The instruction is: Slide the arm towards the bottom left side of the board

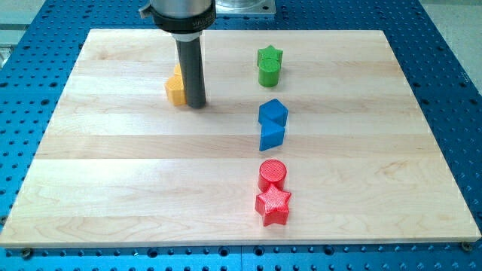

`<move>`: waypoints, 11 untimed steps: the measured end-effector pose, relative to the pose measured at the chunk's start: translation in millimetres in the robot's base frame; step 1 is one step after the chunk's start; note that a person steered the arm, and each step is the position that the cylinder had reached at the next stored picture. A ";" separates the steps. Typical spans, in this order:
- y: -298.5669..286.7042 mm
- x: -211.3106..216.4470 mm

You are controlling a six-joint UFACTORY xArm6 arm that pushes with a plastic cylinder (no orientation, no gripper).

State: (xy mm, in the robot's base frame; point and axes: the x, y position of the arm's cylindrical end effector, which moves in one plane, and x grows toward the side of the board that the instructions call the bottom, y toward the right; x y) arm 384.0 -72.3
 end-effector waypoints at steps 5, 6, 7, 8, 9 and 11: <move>-67.1 161.7; -133.8 164.3; -135.6 164.3; -135.8 164.3; -141.8 164.3; -144.3 164.3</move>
